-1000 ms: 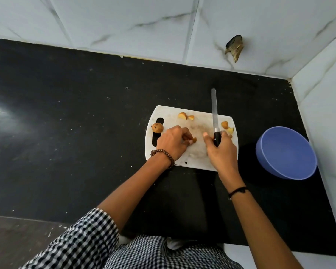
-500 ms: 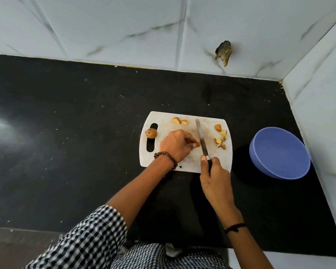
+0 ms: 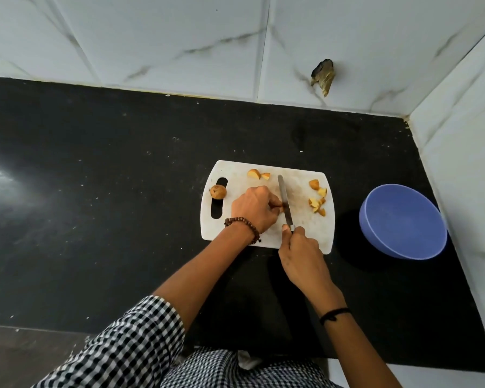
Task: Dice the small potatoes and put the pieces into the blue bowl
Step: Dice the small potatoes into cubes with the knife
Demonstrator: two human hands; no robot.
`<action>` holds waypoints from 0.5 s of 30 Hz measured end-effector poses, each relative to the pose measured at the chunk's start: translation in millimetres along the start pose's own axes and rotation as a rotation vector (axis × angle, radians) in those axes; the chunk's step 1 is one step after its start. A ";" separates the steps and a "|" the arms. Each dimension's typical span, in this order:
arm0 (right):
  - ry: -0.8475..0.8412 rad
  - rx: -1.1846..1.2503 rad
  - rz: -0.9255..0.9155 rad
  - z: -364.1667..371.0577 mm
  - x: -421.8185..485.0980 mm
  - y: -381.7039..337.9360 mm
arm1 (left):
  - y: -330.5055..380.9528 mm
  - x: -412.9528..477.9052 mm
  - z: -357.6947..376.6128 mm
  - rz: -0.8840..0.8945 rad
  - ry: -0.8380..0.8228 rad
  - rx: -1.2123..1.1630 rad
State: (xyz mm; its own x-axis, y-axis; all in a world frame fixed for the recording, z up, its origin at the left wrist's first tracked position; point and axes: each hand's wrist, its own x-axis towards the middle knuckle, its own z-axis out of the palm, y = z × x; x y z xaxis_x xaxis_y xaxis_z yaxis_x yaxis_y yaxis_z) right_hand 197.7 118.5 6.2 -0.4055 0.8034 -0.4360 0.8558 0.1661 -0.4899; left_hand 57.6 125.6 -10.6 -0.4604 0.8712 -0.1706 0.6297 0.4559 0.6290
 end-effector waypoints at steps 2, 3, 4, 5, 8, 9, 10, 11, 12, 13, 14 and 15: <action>-0.026 -0.003 0.016 -1.5 2.2 -1.4 | -0.5 0.1 1.3 -0.001 0.007 0.024; -0.033 -0.002 0.024 -1.9 3.2 -2.0 | -0.3 -0.1 1.7 -0.002 0.009 0.036; -0.036 -0.001 0.028 -1.8 4.3 -2.8 | 0.1 -0.1 1.9 -0.001 0.011 0.050; -0.036 -0.001 0.032 -1.4 4.9 -3.3 | 0.4 -0.1 1.8 0.002 0.012 0.066; -0.031 -0.012 0.036 -1.2 4.1 -4.0 | 0.5 1.3 3.0 0.014 0.006 0.108; -0.025 -0.019 0.035 -1.6 2.9 -4.2 | 0.2 1.6 3.4 0.013 0.006 0.117; -0.018 -0.030 0.034 -1.9 2.1 -4.7 | -0.4 2.0 3.5 0.011 0.011 0.123; -0.010 -0.044 0.034 -2.6 1.3 -5.9 | -0.8 2.6 3.6 0.009 0.019 0.131; -0.004 -0.061 0.033 -3.0 0.3 -7.1 | -1.0 3.0 4.1 0.011 0.025 0.142; 0.001 -0.080 0.033 -3.3 -0.8 -8.3 | -1.0 3.4 4.7 0.014 0.027 0.151; 0.003 -0.100 0.035 -3.2 -2.2 -9.2 | -1.0 3.6 5.6 0.015 0.028 0.158; 0.005 -0.119 0.037 -2.8 -4.7 -9.4 | -1.1 3.6 6.7 0.014 0.033 0.166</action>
State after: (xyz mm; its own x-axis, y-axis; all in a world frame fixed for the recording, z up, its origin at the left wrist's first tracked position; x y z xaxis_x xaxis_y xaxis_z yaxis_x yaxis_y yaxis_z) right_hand 192.4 114.7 14.9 -0.3717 0.8129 -0.4484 0.9024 0.2029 -0.3802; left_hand 59.5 129.4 -17.0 -0.4694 0.8725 -0.1356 0.7297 0.4697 0.4968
